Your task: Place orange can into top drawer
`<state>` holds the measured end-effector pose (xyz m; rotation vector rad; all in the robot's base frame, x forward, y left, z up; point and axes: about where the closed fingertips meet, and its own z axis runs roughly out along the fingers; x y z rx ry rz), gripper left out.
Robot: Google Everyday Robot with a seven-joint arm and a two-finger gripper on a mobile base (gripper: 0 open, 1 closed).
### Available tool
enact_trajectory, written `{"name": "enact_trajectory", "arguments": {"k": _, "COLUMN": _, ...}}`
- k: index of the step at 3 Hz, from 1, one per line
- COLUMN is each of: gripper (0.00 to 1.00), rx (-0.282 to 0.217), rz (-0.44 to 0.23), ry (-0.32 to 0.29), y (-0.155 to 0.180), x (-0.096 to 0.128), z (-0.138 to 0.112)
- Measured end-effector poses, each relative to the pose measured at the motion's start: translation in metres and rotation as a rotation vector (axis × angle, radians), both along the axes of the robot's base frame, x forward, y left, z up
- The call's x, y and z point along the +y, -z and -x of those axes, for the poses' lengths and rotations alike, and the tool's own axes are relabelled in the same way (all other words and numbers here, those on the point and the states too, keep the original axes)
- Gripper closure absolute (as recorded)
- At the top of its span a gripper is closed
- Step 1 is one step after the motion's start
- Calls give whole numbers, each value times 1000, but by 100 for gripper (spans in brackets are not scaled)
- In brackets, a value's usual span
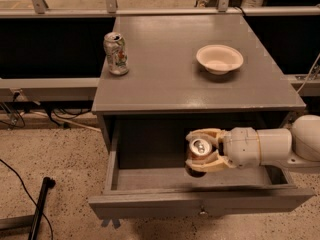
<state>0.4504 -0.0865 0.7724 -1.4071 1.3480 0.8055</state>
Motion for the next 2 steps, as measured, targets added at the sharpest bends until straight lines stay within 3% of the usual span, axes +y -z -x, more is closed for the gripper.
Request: {"name": "enact_trajectory", "arguments": {"k": 2, "gripper": 100, "rx": 47, "rz": -54, "ry": 55, "y": 46, "x": -26, "z": -10}}
